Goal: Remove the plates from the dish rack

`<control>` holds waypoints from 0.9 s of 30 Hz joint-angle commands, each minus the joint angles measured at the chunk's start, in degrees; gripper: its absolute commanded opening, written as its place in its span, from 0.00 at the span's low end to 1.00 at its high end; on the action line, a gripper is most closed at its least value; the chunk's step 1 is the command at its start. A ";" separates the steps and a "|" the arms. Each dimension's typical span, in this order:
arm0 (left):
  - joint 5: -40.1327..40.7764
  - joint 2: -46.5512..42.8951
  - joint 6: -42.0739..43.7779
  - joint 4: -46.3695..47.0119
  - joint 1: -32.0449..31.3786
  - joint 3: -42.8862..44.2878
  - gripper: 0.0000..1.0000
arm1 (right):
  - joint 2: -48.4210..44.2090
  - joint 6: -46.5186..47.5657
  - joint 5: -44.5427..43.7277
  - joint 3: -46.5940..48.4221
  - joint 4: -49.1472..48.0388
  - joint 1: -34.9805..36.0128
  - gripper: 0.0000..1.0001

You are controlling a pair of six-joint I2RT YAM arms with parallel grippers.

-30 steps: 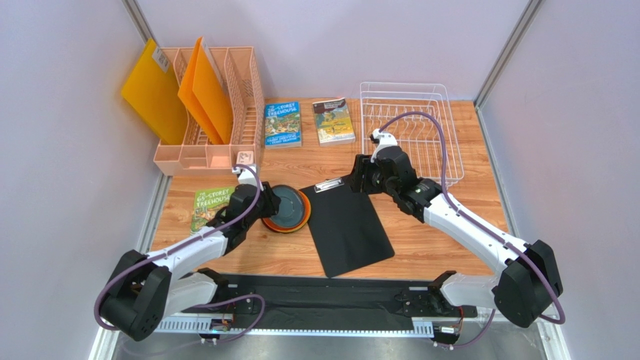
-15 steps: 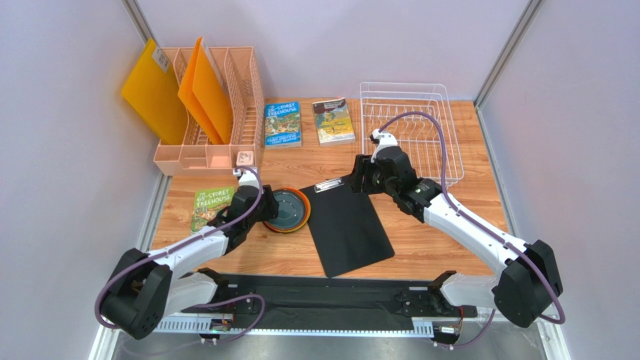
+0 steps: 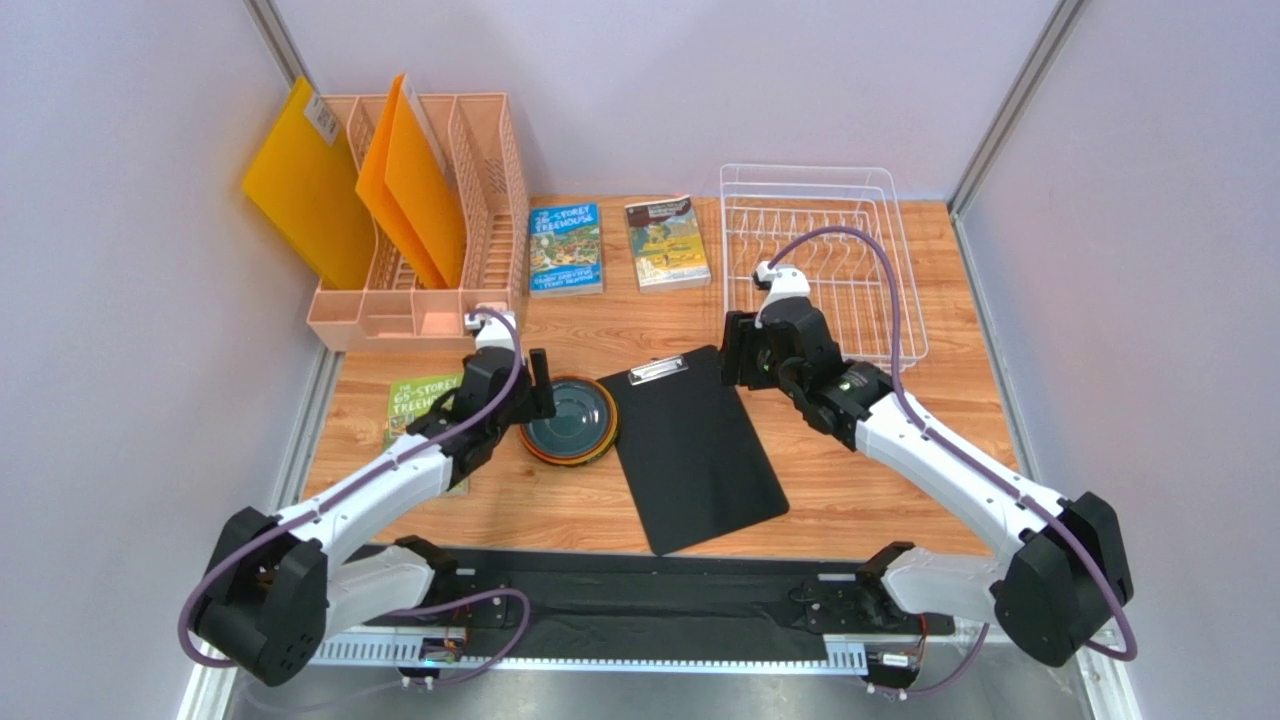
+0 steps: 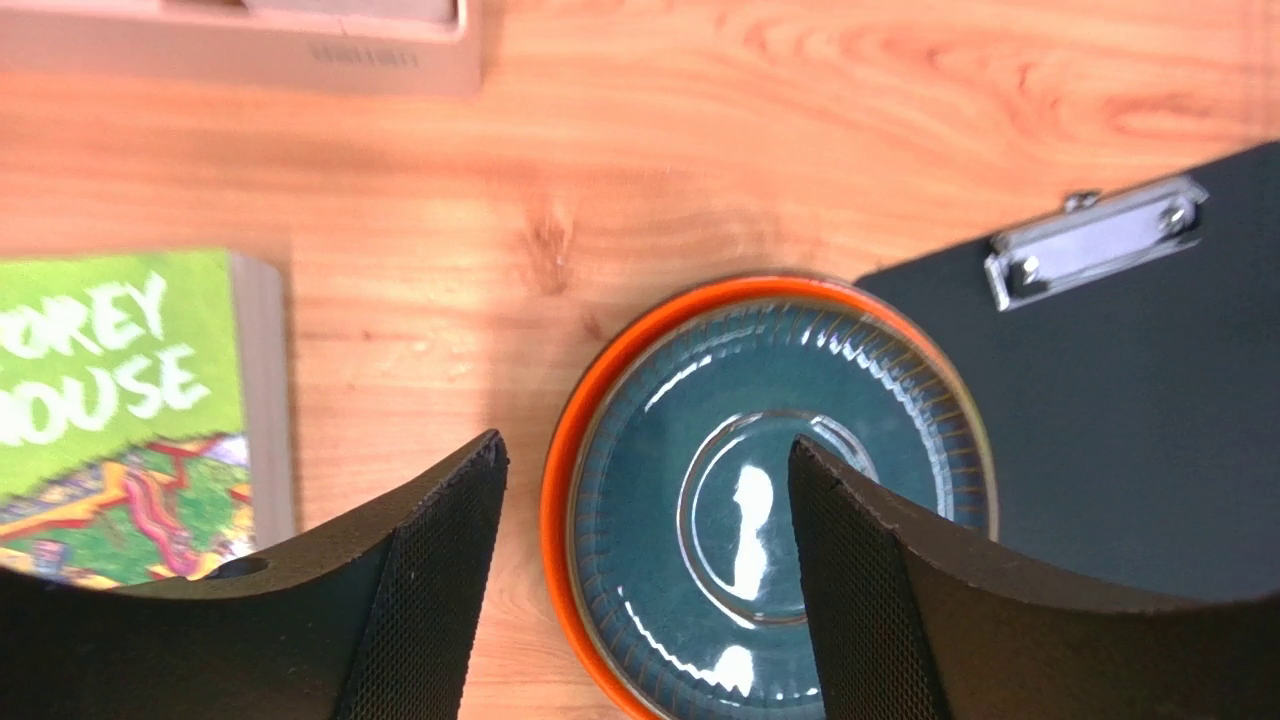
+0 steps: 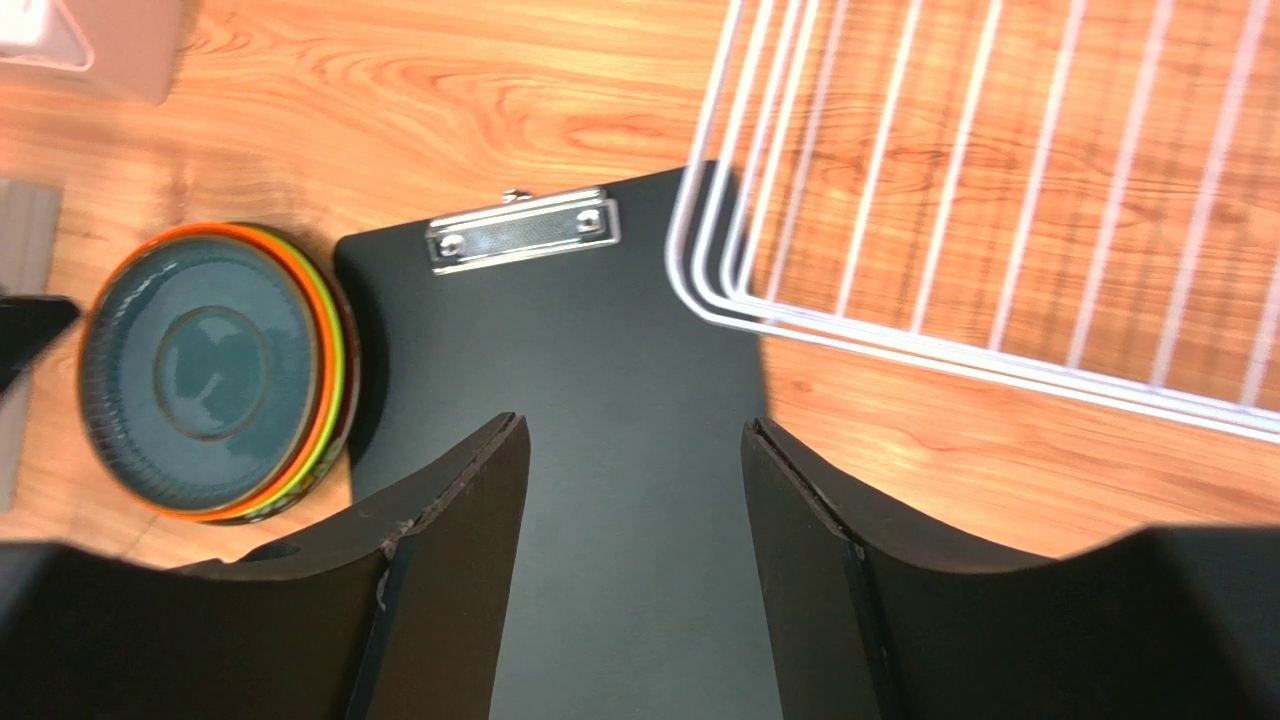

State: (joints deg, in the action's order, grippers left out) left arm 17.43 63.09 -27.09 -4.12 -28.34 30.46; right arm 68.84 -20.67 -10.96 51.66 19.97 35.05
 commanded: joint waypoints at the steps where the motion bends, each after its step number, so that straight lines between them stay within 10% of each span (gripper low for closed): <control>1: 2.61 -3.05 3.45 -7.65 -0.05 6.01 0.75 | -3.79 3.09 -7.40 -0.76 -0.10 -0.33 0.60; 14: 8.29 -18.88 13.20 -3.73 -0.05 4.35 0.76 | -18.12 12.31 -28.22 -16.58 -12.22 -0.33 0.60; 19: 10.86 -19.76 16.89 2.80 -0.05 0.83 0.76 | -20.23 6.69 -38.51 -22.72 -14.07 -0.33 1.00; 27: 17.37 -16.95 16.54 3.77 -0.05 -3.21 0.75 | -21.20 2.11 -46.43 -27.49 -15.74 -0.42 1.00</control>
State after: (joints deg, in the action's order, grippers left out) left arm 30.92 45.25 -12.29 -3.09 -28.36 29.12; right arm 49.30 -15.18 -50.22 24.27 8.27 34.79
